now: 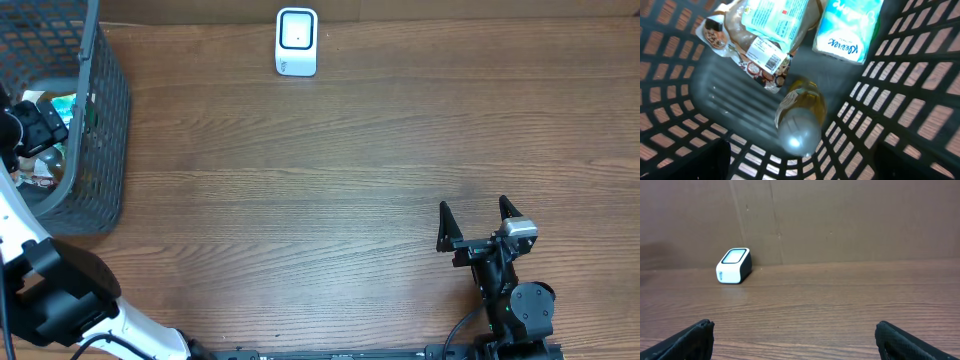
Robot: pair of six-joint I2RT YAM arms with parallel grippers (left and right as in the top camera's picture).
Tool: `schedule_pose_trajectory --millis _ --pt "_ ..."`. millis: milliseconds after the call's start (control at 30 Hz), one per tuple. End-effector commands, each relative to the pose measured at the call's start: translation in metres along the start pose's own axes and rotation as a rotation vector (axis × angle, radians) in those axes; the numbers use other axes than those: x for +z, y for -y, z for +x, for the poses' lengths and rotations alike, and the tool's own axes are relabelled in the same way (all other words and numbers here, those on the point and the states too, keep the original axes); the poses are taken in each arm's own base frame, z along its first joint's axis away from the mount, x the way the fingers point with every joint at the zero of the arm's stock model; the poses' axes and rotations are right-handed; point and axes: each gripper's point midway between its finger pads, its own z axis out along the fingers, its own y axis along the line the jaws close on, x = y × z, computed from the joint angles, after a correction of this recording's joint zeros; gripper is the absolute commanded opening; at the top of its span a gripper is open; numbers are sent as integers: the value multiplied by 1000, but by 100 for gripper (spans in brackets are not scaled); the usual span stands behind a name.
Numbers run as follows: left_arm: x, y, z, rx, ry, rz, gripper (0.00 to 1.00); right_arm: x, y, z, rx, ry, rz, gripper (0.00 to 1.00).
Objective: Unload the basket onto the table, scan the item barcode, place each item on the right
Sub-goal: 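Move the left gripper up and into the grey basket, then grasp the yellow oil bottle in the basket with the left gripper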
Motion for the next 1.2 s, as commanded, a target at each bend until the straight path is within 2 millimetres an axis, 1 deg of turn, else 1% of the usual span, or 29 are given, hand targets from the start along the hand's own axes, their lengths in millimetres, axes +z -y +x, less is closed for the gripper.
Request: schedule_pose_trajectory --millis 0,133,300,467,733,833,933,1000,1167 --pt "17 4 5 27 -47 17 93 0 2 2 -3 2 5 100" --pt "30 4 6 27 -76 18 93 0 2 2 -4 2 5 100" --pt "47 4 9 25 -115 18 90 0 2 2 -4 2 5 100" --pt "63 5 15 23 -161 24 82 0 2 2 -3 2 5 100" --pt "79 5 21 21 -208 26 71 0 2 2 -4 2 5 100" --pt "86 4 24 18 -217 26 70 0 2 2 -4 2 5 100" --pt "87 2 20 15 -203 11 67 0 2 2 -3 2 5 100" --pt "87 2 19 15 -198 11 63 0 2 2 -4 2 5 100" --pt "86 2 15 12 -183 11 46 0 2 2 -3 2 5 100"
